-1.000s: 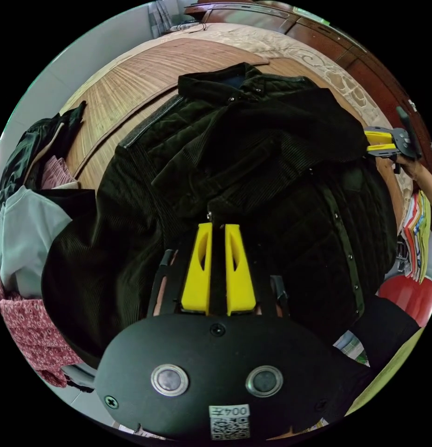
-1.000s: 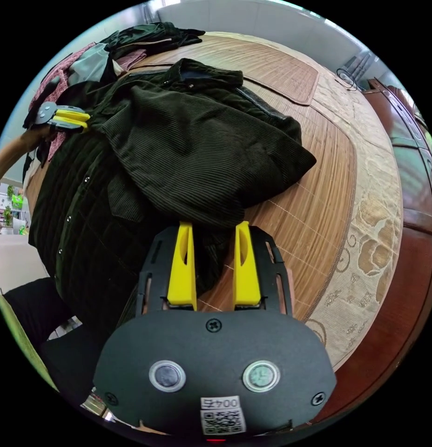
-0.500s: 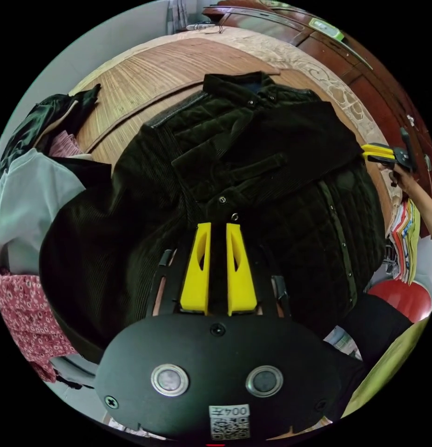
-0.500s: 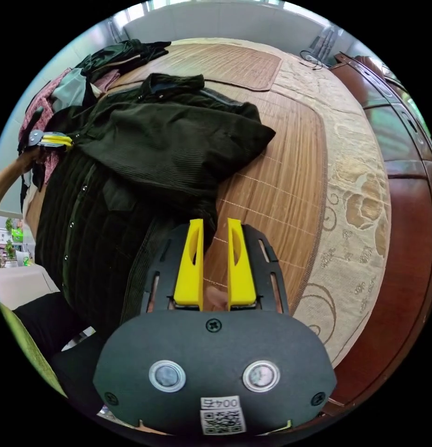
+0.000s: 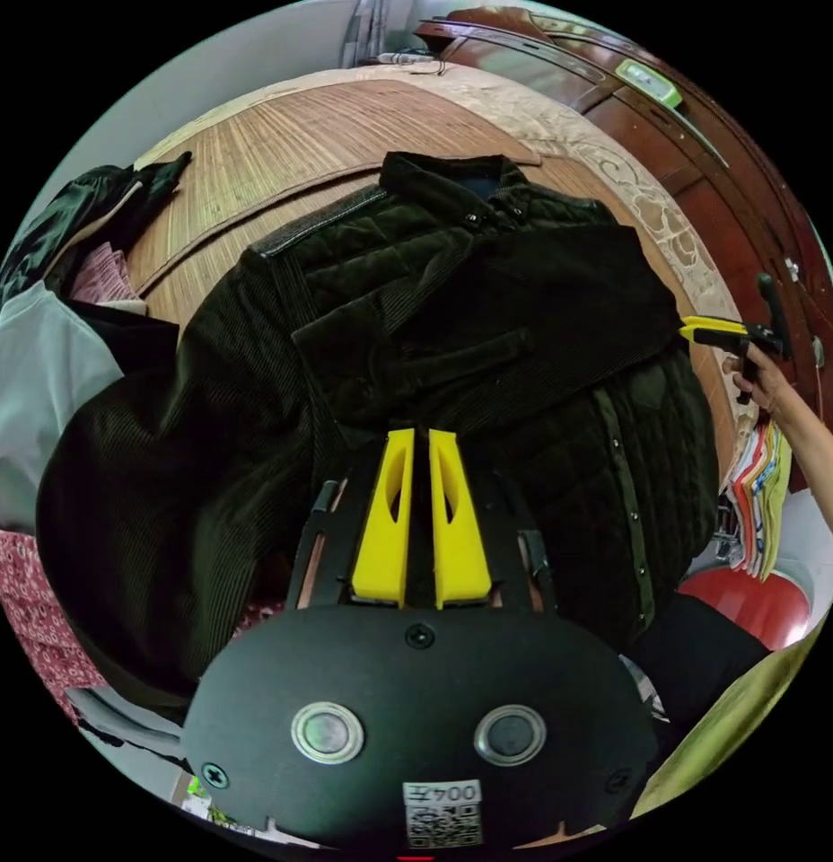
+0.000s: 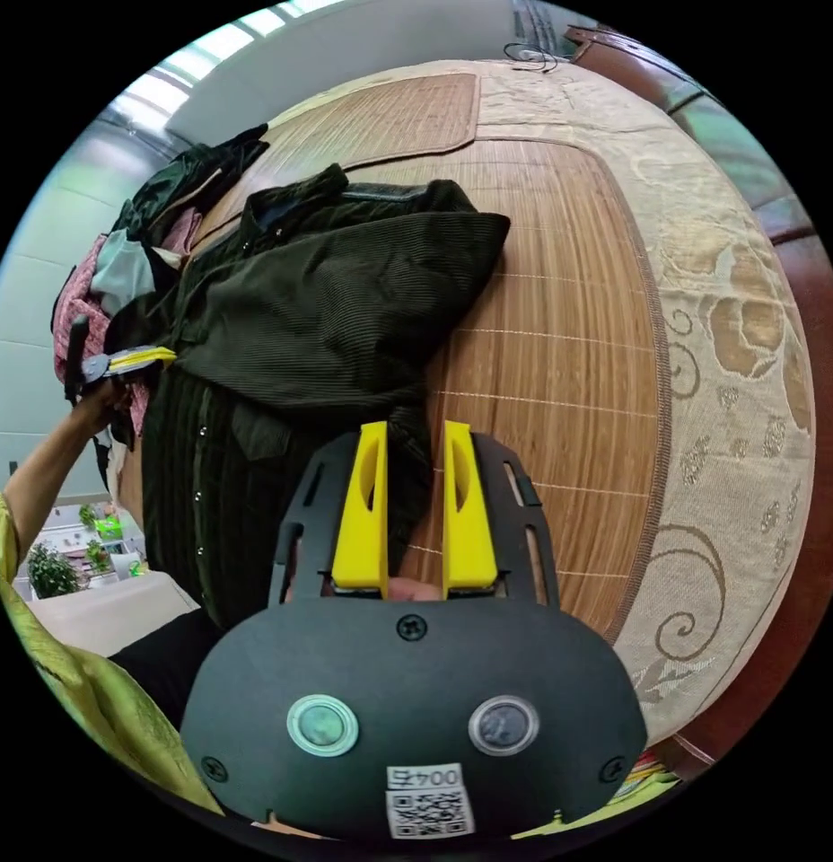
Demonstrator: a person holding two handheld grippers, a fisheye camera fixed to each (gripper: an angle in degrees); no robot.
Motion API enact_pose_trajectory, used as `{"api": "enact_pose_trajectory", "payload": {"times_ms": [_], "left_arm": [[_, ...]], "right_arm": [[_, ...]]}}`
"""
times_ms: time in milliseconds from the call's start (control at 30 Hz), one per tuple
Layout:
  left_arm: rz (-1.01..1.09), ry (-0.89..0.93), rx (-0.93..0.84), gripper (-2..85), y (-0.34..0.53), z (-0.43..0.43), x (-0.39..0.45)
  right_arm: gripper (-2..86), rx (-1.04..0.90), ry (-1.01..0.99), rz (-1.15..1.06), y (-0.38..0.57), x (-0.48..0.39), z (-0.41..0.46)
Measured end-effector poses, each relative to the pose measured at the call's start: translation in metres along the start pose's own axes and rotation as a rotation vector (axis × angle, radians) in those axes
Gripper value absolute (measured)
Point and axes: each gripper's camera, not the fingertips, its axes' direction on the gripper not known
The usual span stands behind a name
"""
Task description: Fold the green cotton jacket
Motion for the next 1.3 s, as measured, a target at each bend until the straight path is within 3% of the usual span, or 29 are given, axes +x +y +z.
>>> {"api": "enact_pose_trajectory", "payload": {"times_ms": [167, 267, 367, 433, 600, 667, 733, 833, 900, 967, 1167, 1300], "left_arm": [[0.049, -0.049, 0.138, 7.6, 0.002, -0.028, -0.002], [0.013, -0.032, 0.125, 8.6, -0.013, -0.019, -0.013], [-0.011, -0.004, 0.108, 9.4, -0.024, -0.005, -0.020], [-0.002, -0.006, 0.078, 9.8, -0.029, 0.005, -0.019], [0.080, -0.112, 0.057, 9.8, -0.024, 0.021, -0.008], [0.037, -0.081, 0.078, 9.7, -0.019, 0.023, -0.015], [-0.019, -0.036, 0.102, 9.6, -0.015, 0.024, -0.024], [-0.104, 0.029, 0.135, 9.5, -0.008, 0.026, -0.035], [-0.127, 0.041, 0.148, 9.4, -0.006, 0.025, -0.037], [-0.139, 0.044, 0.168, 9.3, -0.002, 0.022, -0.036], [-0.235, 0.105, 0.261, 9.3, 0.031, 0.007, -0.048], [-0.284, 0.140, 0.283, 9.6, 0.073, -0.001, -0.050]], "right_arm": [[12.9, 0.105, -0.141, 0.149, -0.029, 0.043, -0.025], [17.5, 0.125, -0.202, 0.252, -0.067, 0.061, -0.019], [17.2, 0.104, -0.110, 0.251, -0.104, 0.060, -0.009], [7.8, 0.035, 0.021, 0.228, -0.123, 0.050, 0.003], [1.0, 0.082, 0.270, 0.260, -0.138, 0.057, -0.012], [1.8, 0.078, 0.155, 0.271, -0.130, 0.068, -0.020], [7.1, 0.086, -0.112, 0.197, -0.097, 0.063, -0.030], [14.6, 0.030, -0.239, 0.205, -0.045, 0.046, -0.023], [14.1, 0.003, -0.220, 0.211, -0.026, 0.036, -0.012], [6.5, -0.017, -0.138, 0.186, -0.019, 0.024, 0.001], [5.3, 0.033, 0.100, 0.036, -0.013, -0.013, -0.003], [6.3, 0.087, 0.026, 0.167, 0.002, -0.004, -0.022]]}}
